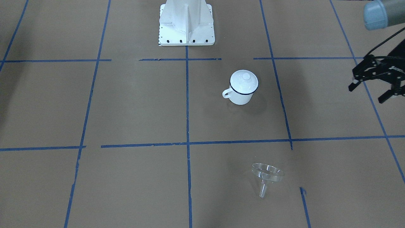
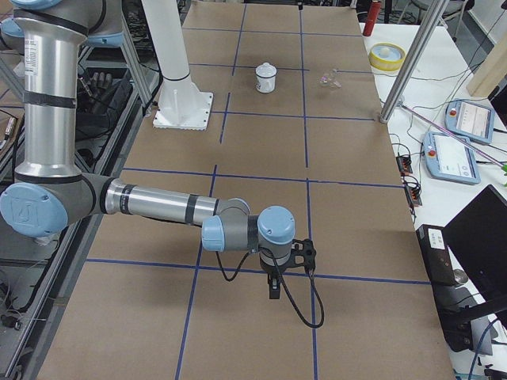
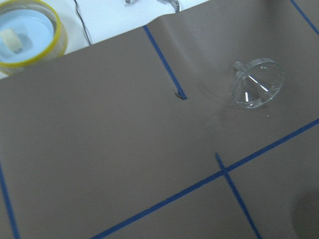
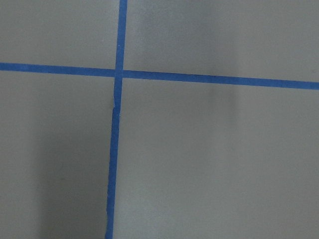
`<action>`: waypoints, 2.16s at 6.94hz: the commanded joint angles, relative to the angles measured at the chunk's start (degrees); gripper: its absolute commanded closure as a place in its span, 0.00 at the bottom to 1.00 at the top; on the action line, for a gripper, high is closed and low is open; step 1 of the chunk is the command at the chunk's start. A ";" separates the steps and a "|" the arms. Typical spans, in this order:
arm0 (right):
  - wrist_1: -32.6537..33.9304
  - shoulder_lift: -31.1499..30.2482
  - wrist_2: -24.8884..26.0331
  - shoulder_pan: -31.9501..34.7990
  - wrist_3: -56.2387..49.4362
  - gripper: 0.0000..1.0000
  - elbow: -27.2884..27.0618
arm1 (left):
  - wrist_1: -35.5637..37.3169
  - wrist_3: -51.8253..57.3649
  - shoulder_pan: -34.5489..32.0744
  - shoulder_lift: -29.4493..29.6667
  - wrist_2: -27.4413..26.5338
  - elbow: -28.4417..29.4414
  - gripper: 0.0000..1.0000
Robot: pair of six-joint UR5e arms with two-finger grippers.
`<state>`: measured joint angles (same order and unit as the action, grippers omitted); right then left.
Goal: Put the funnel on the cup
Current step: 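Move the left gripper over the white mug and lower onto its lid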
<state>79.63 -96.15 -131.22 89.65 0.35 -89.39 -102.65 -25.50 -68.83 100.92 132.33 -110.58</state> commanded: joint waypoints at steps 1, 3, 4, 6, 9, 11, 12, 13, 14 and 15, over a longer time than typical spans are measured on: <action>0.00 0.00 0.00 0.00 0.00 0.00 0.00 | 1.22 -19.15 13.14 0.59 -8.12 -6.04 0.00; 0.00 0.00 0.00 0.00 0.00 0.00 0.00 | 1.40 -33.84 24.39 3.04 -14.88 -7.46 0.00; 0.00 0.00 0.00 0.00 0.00 0.00 0.00 | 4.53 -37.65 29.06 5.41 -19.26 -7.29 0.00; 0.00 0.00 0.00 0.00 0.00 0.00 0.00 | 13.50 -42.14 33.73 11.13 -21.92 -6.76 0.00; 0.00 0.00 0.00 0.00 0.00 0.00 0.00 | 13.62 -43.23 35.61 11.14 -24.84 -5.80 0.08; 0.00 0.00 0.00 0.00 0.00 0.00 0.00 | 13.53 -43.23 35.61 11.14 -24.84 -5.09 0.17; 0.00 0.00 0.00 0.00 0.00 0.00 0.00 | 13.53 -43.23 35.61 11.14 -24.84 -5.09 0.17; 0.00 0.00 0.00 0.00 0.00 0.00 0.00 | 13.53 -43.23 35.61 11.23 -24.84 -5.09 0.25; 0.00 0.00 0.00 0.00 0.00 0.00 0.00 | 13.53 -43.14 35.61 11.23 -24.84 -5.09 0.35; 0.00 0.00 0.00 0.00 0.00 0.00 0.00 | 13.62 -43.14 35.69 11.15 -24.75 -5.26 0.35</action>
<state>79.63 -96.15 -131.22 89.65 0.35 -89.38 -89.10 -68.67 -33.19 112.12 107.51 -115.71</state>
